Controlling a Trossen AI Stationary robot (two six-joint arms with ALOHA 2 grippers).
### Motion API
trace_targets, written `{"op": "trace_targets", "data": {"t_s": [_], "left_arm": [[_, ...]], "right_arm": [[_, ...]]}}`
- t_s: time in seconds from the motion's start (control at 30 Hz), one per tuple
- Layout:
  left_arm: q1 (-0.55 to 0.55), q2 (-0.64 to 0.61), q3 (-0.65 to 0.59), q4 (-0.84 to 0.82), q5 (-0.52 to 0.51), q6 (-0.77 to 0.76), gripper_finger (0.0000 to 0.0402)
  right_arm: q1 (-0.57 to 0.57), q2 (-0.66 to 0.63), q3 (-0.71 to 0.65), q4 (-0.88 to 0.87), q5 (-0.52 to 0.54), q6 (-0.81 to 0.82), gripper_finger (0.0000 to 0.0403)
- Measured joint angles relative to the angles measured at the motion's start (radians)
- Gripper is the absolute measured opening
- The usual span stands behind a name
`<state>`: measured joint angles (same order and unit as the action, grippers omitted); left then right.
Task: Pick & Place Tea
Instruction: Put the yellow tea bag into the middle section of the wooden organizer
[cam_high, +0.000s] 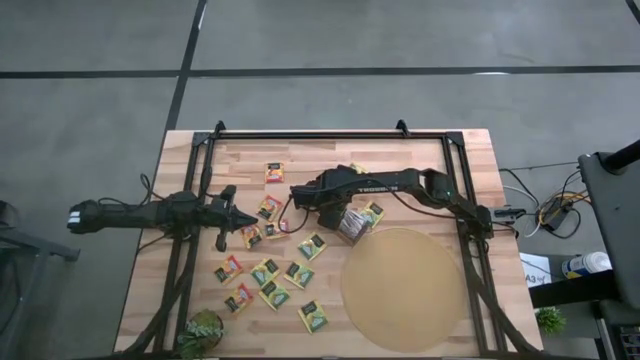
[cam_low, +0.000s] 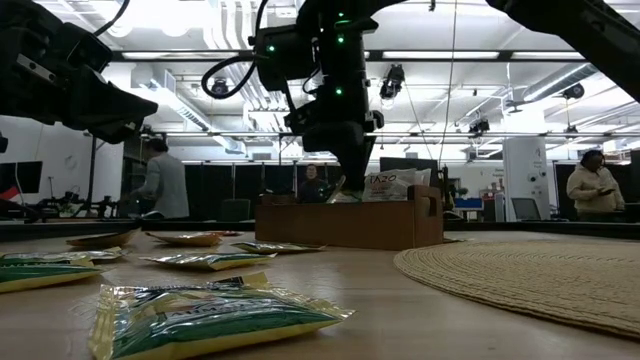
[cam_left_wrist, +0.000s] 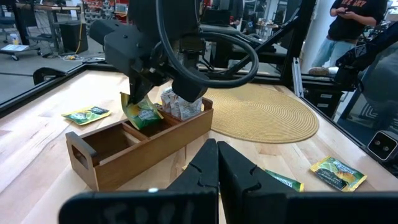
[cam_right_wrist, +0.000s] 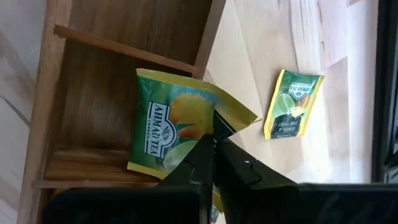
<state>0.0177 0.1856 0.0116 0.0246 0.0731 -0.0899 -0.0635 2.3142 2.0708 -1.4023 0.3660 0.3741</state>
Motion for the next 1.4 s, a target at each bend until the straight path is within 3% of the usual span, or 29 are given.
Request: {"op": "trace_targets", "data": {"t_s": [0.53,1.1,1.4], "left_arm": [[0.0,0.0,0.0,0.0,0.0,0.0,0.0],[0.0,0.0,0.0,0.0,0.0,0.0,0.0],[0.0,0.0,0.0,0.0,0.0,0.0,0.0]], "right_arm": [[0.0,-0.007,0.0,-0.007,-0.033,0.019,0.0135],[-0.007,-0.044,0.001,-0.018,-0.037,0.023,0.0149],[-0.029,-0.13,0.001,-0.061,-0.034,0.024,0.0148]]}}
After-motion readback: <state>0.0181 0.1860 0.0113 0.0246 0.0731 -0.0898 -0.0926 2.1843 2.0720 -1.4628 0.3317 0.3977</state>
